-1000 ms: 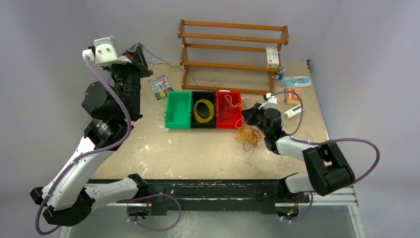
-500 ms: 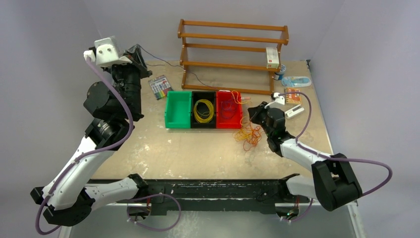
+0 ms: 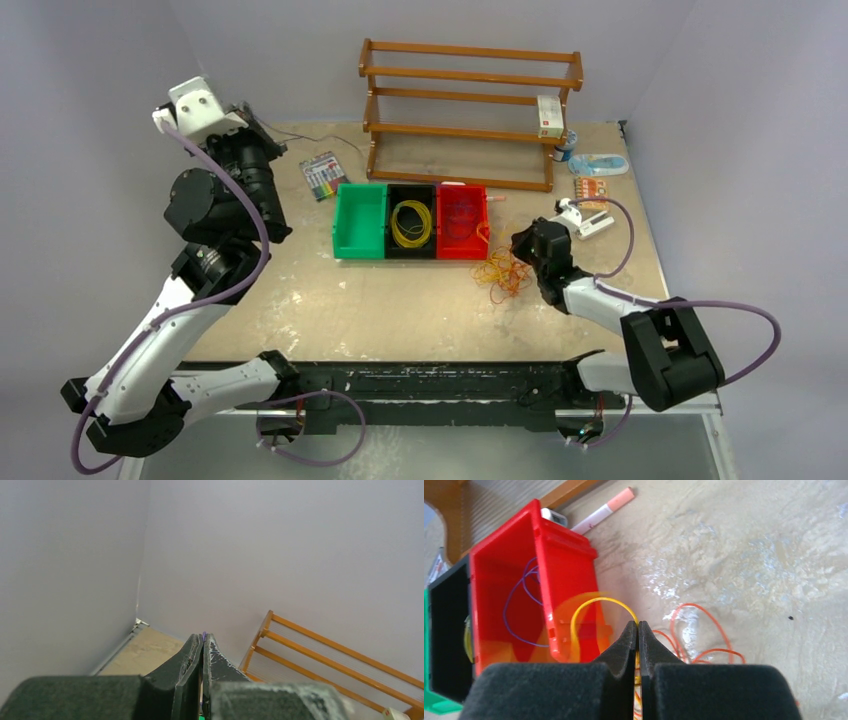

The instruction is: Untangle the cables

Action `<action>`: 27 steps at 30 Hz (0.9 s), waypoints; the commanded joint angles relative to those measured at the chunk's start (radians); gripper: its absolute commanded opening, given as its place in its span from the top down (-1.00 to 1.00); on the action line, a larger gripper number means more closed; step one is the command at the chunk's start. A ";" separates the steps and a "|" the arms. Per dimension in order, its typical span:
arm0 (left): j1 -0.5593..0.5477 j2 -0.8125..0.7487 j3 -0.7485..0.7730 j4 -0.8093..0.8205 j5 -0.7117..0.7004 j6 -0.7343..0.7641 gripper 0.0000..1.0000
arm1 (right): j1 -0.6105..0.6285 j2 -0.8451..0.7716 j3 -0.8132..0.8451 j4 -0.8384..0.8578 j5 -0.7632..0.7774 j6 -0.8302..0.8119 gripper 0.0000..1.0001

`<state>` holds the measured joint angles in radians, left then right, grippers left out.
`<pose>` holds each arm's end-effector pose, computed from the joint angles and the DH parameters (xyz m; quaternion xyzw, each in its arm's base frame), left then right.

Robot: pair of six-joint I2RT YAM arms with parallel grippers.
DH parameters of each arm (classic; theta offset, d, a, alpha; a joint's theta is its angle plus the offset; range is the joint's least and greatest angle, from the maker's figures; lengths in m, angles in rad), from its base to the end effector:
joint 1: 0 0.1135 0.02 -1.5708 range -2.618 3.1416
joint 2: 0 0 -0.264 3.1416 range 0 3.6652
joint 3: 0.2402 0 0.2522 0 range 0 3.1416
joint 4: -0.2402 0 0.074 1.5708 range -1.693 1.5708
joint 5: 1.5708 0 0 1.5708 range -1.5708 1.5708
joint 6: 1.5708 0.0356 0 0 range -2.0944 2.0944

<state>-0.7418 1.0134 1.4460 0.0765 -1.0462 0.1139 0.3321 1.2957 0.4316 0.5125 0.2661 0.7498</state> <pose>0.1371 -0.0839 0.5395 -0.2100 0.5778 0.0098 0.7886 0.2438 0.0742 0.1829 0.2428 0.7792 0.1990 0.5425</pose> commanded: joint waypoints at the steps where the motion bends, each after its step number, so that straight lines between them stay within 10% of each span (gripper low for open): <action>1: 0.005 -0.031 0.000 0.101 -0.088 0.075 1.00 | -0.016 0.003 -0.019 -0.012 0.059 0.038 1.00; 27: 0.004 0.020 0.012 0.041 0.139 0.021 1.00 | -0.031 -0.355 -0.019 -0.338 0.211 0.088 1.00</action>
<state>-0.7414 1.0412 1.4414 0.1184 -0.9726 0.1596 0.3065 1.0039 0.3885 0.2604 0.4122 0.7914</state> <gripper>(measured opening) 0.011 0.007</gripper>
